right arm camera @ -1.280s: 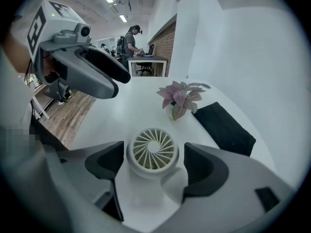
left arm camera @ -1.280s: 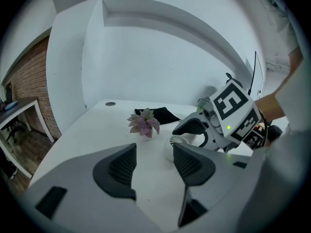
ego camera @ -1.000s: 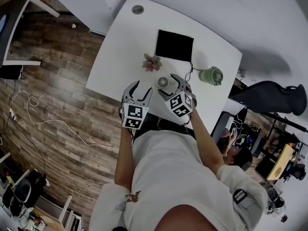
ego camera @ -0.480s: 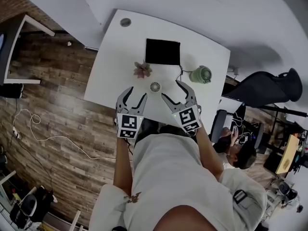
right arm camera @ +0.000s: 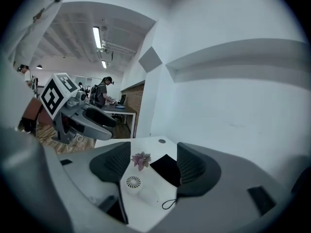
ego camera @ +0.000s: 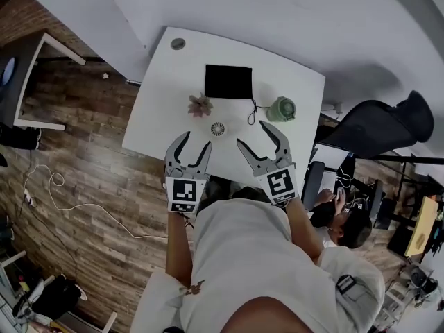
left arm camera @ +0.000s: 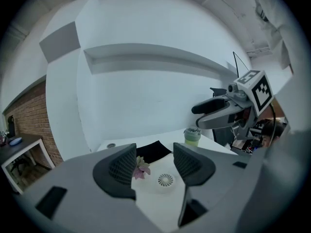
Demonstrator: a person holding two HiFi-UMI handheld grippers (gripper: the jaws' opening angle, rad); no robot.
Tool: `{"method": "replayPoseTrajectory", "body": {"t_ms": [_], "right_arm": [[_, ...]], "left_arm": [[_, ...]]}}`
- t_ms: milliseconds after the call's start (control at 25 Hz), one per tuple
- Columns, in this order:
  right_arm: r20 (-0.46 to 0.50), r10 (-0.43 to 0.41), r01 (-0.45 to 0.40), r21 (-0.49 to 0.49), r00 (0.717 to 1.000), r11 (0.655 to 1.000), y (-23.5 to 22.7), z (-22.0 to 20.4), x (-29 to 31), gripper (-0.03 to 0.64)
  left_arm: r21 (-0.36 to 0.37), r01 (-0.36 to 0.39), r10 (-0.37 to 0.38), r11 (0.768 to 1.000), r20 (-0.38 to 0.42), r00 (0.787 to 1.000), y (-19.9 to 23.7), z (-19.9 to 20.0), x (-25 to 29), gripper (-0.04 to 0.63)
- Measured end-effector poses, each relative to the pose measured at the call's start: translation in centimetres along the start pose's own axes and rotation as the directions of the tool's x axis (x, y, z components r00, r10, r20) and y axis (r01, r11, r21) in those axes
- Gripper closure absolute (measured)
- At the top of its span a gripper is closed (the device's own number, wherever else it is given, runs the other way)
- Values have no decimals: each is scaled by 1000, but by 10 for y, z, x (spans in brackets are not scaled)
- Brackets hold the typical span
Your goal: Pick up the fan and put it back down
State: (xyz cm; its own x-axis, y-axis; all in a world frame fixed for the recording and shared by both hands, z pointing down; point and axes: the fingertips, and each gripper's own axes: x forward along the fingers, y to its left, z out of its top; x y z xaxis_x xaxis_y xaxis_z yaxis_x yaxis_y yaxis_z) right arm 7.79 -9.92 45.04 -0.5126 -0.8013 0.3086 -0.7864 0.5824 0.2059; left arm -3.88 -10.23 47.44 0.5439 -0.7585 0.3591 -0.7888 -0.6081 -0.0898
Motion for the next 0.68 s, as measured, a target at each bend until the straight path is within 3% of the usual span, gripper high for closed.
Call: {"method": "replayPoseTrajectory", "body": {"t_ms": [680], "right_arm": [[139,51,-51,-4,989,999,0,12,-88,337]], "left_arm": [[57,-112,108,992,70,992,-86,43,-49,360]]}}
